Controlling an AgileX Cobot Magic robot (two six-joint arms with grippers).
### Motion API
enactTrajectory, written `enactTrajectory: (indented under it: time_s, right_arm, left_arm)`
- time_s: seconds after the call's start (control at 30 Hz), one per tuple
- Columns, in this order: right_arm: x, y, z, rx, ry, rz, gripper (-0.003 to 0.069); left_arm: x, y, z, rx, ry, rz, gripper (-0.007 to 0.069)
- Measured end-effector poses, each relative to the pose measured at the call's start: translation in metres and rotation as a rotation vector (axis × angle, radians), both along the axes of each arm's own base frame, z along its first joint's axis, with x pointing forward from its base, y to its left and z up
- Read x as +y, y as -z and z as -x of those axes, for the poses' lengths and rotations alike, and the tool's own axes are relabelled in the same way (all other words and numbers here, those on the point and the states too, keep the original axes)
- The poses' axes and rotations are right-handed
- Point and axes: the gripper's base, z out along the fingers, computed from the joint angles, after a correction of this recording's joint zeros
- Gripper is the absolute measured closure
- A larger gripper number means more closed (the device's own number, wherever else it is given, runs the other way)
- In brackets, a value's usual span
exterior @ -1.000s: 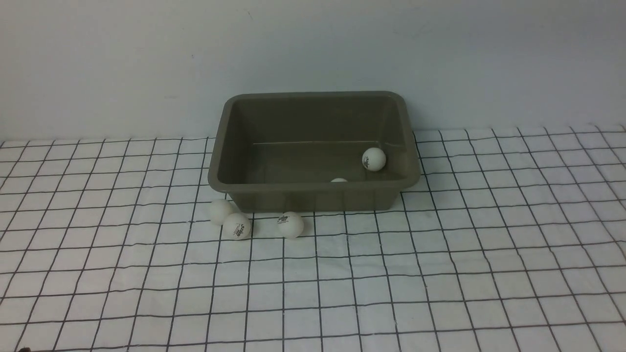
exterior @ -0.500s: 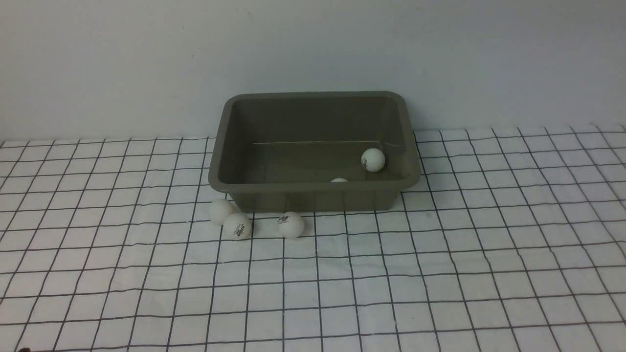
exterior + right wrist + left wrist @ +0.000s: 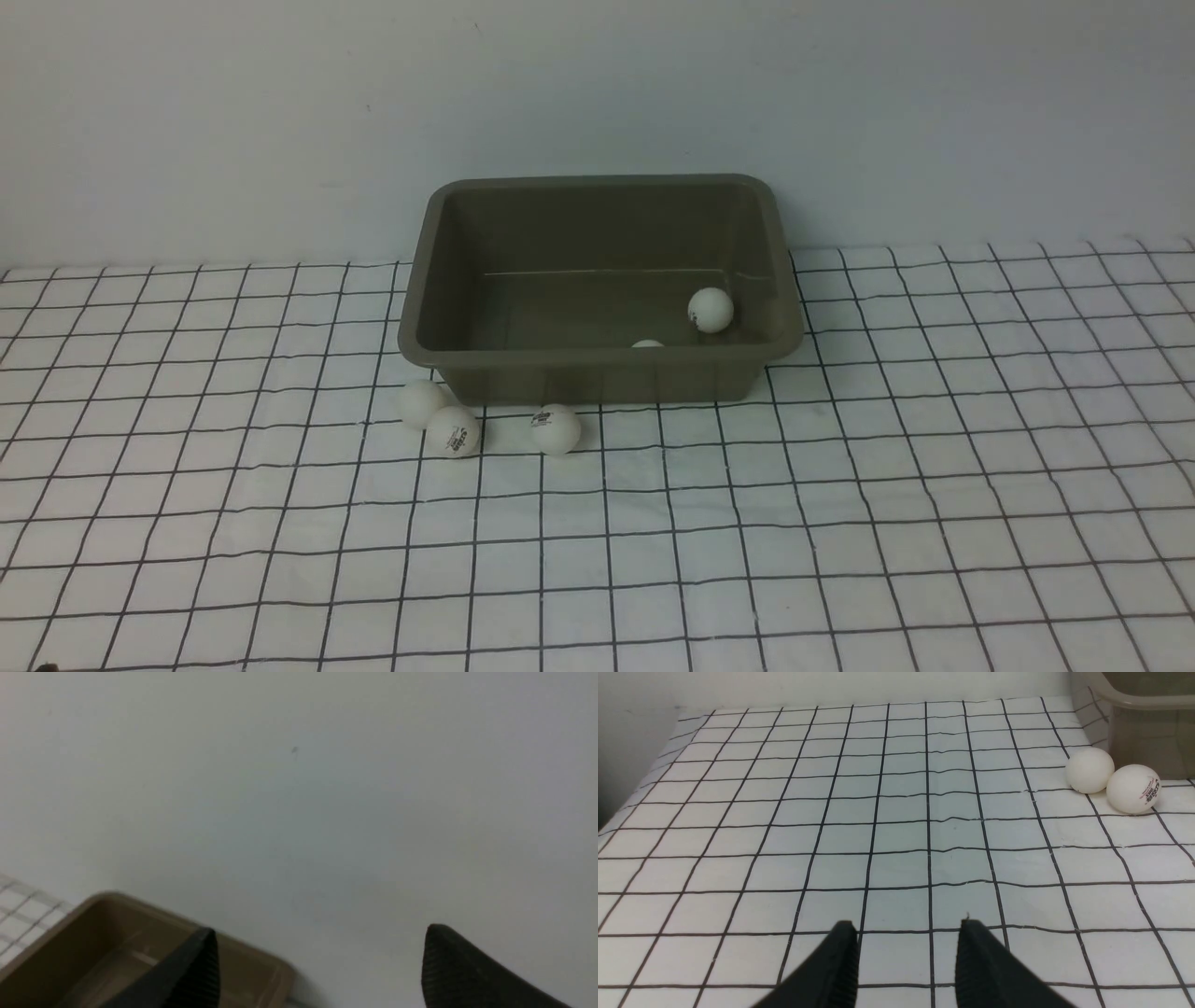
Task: Put the table tennis balls into the box on the white checkered tablecloth.
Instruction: 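Reach for and grasp a ping pong ball on the table beside the basket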
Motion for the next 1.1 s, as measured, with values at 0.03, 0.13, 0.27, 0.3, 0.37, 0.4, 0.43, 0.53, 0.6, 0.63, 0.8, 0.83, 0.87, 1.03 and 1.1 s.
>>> enactTrajectory:
  time_s: [0.03, 0.13, 0.27, 0.3, 0.37, 0.4, 0.43, 0.53, 0.6, 0.63, 0.8, 0.83, 0.87, 1.03, 1.1]
  right_arm:
    - [-0.004, -0.001, 0.02, -0.013, -0.001, -0.001, 0.0132]
    - [-0.014, 0.007, 0.06, -0.03, 0.006, -0.002, 0.0132]
    - [-0.034, 0.053, 0.139, -0.078, 0.019, -0.023, 0.0132]
    - [-0.038, 0.069, 0.153, -0.107, 0.025, -0.036, 0.0132]
    - [-0.043, 0.091, 0.174, -0.183, 0.034, -0.065, 0.0132]
    - [-0.046, 0.114, 0.183, -0.225, 0.042, -0.082, 0.0132]
    - [-0.046, 0.128, 0.183, -0.23, 0.046, -0.084, 0.0132]
    - [-0.05, 0.185, 0.196, -0.286, 0.059, -0.099, 0.0132]
    - [-0.051, 0.22, 0.196, -0.282, 0.064, -0.097, 0.0132]
    - [-0.051, 0.223, 0.196, -0.273, 0.064, -0.095, 0.0132]
    - [-0.051, 0.253, 0.193, -0.236, 0.076, -0.111, 0.0132]
    - [-0.051, 0.26, 0.191, -0.219, 0.085, -0.109, 0.0132]
    - [-0.052, 0.265, 0.19, -0.207, 0.097, -0.096, 0.0132]
    - [-0.055, 0.288, 0.185, -0.14, 0.179, -0.095, 0.0132]
    - [-0.057, 0.294, 0.184, -0.122, 0.224, -0.097, 0.0132]
  left_arm:
    - [0.0, 0.0, 0.0, 0.0, 0.0, 0.0, 0.0356]
    - [0.0, 0.0, 0.0, 0.0, 0.0, 0.0, 0.0356]
    - [0.0, 0.0, 0.0, 0.0, 0.0, 0.0, 0.0356]
    - [0.0, 0.0, 0.0, 0.0, 0.0, 0.0, 0.0356]
    - [0.0, 0.0, 0.0, 0.0, 0.0, 0.0, 0.0356]
    - [0.0, 0.0, 0.0, 0.0, 0.0, 0.0, 0.0356]
    - [0.0, 0.0, 0.0, 0.0, 0.0, 0.0, 0.0356]
    - [0.0, 0.0, 0.0, 0.0, 0.0, 0.0, 0.0356]
    - [0.0, 0.0, 0.0, 0.0, 0.0, 0.0, 0.0356]
    - [0.0, 0.0, 0.0, 0.0, 0.0, 0.0, 0.0356]
    - [0.0, 0.0, 0.0, 0.0, 0.0, 0.0, 0.0356]
    - [0.0, 0.0, 0.0, 0.0, 0.0, 0.0, 0.0356]
    - [0.0, 0.0, 0.0, 0.0, 0.0, 0.0, 0.0356]
    - [0.0, 0.0, 0.0, 0.0, 0.0, 0.0, 0.0356]
    - [0.0, 0.0, 0.0, 0.0, 0.0, 0.0, 0.0356]
